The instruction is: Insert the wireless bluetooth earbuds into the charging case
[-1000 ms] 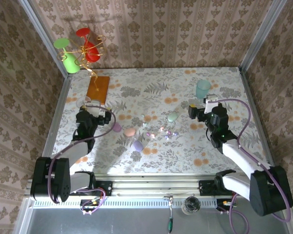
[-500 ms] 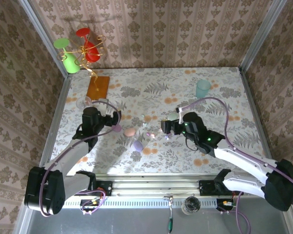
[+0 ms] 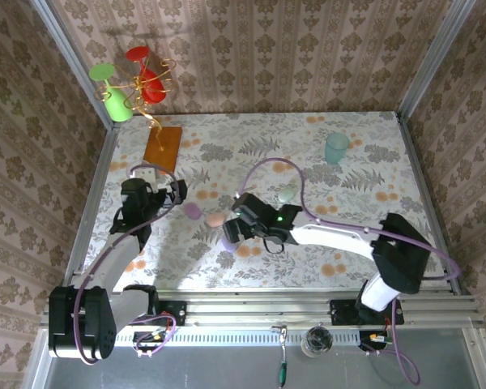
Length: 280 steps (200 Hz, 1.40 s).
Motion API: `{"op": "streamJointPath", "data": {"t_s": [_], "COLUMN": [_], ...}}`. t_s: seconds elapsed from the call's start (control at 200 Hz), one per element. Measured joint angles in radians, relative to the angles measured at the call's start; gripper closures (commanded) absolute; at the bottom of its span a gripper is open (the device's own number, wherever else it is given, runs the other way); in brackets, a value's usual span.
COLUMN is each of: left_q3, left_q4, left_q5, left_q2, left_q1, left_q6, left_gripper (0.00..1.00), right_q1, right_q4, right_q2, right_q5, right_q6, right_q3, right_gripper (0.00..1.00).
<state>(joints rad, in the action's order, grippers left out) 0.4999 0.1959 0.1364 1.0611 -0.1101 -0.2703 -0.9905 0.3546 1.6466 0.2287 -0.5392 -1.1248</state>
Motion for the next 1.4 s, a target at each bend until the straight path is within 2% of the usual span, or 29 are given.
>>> {"op": "streamJointPath", "data": {"t_s": [0.465,0.57,0.61,0.72,1.12,1.24,1.325,1.4], "left_q3": [-0.002,-0.002,-0.002,-0.002,-0.002,-0.002,-0.002,-0.002], "left_q4": [-0.034,-0.035,-0.036,-0.036,-0.036,-0.036,-0.036,-0.036], "left_q5": [0.018,0.018,0.018,0.017,0.017,0.017,0.017,0.017], "left_q2": [0.0,0.0,0.0,0.0,0.0,0.0,0.0,0.0], "left_q1": [0.026,0.027,0.027,0.027,0.027,0.027,0.027,0.027], "left_q6": [-0.008,-0.008,-0.008,-0.008,-0.008,-0.008,-0.008,-0.008], "left_gripper": [0.0,0.0,0.0,0.0,0.0,0.0,0.0,0.0], "right_q1": [-0.015,-0.016,-0.016,-0.016,-0.016,-0.016,-0.016,-0.016], "right_q4": [0.371,0.441,0.459,0.483,0.501,0.513,0.514,0.515], "right_q2": [0.385,0.432,0.448,0.477,0.535,0.535,0.535,0.535], "right_q5": [-0.06,-0.069,-0.074,-0.09,-0.164,-0.179,-0.186,-0.186], "right_q6": [-0.01,-0.008,-0.009,-0.008,0.009,0.013,0.013,0.012], "right_q3": [-0.452,-0.504,-0.523,-0.549,-0.587,-0.591,-0.591,-0.591], "right_gripper": [0.14,0.19,0.24,0.3,0.33,0.42,0.52,0.54]}}
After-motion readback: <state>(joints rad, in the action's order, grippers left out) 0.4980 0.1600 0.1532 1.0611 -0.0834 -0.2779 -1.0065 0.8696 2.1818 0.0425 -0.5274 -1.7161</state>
